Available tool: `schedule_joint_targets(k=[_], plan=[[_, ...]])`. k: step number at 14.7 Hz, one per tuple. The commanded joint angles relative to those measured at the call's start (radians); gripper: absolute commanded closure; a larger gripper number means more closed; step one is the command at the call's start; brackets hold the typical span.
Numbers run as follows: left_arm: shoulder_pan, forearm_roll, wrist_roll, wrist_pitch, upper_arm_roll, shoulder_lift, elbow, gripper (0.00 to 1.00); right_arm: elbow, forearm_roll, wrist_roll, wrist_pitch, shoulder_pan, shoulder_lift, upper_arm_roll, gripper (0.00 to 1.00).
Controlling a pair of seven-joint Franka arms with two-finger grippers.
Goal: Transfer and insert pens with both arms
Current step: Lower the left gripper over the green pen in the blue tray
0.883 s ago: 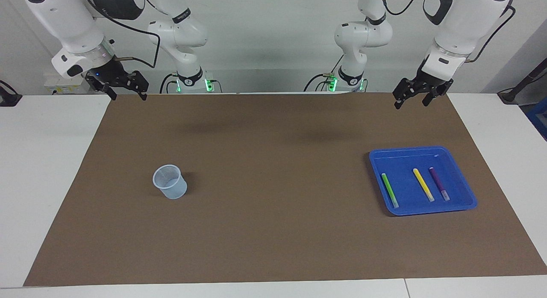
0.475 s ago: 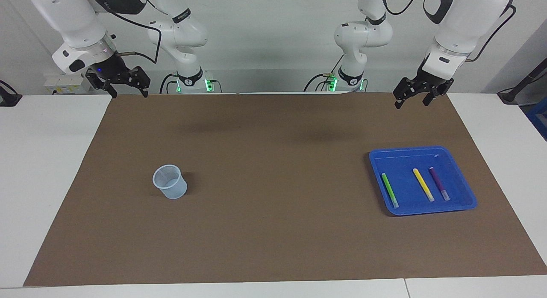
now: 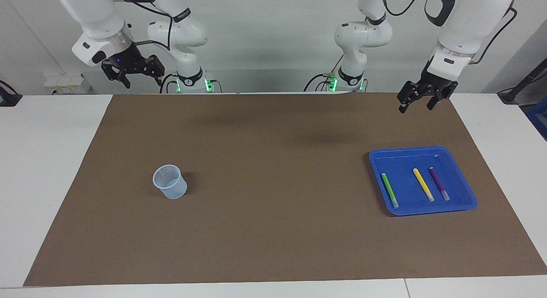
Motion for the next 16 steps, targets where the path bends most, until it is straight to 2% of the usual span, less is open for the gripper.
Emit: schedule_joint_targets(k=[1, 3, 6, 9, 12, 16], plan=[[0.015, 0.02, -0.016, 0.069, -0.003, -0.01, -0.049, 0.0, -0.008, -0.044, -0.069, -0.013, -0.008, -0.017, 0.008, 0.0], [0.015, 0.02, -0.016, 0.143, -0.003, 0.004, -0.089, 0.0, -0.004, -0.128, -0.133, -0.001, 0.038, -0.017, 0.008, 0.0], [0.015, 0.021, -0.013, 0.2, -0.003, 0.059, -0.094, 0.0, -0.004, -0.122, -0.158, 0.004, 0.03, -0.017, -0.002, 0.0], [0.015, 0.032, -0.002, 0.262, -0.003, 0.126, -0.094, 0.0, -0.004, -0.113, -0.259, 0.01, 0.035, -0.016, -0.009, 0.0], [0.016, 0.041, 0.001, 0.307, -0.002, 0.202, -0.086, 0.0, -0.026, -0.101, -0.238, 0.016, 0.038, -0.028, -0.005, 0.0], [0.018, 0.064, 0.0, 0.378, -0.002, 0.313, -0.069, 0.0, -0.036, -0.046, -0.115, 0.021, 0.041, -0.032, -0.002, 0.0]])
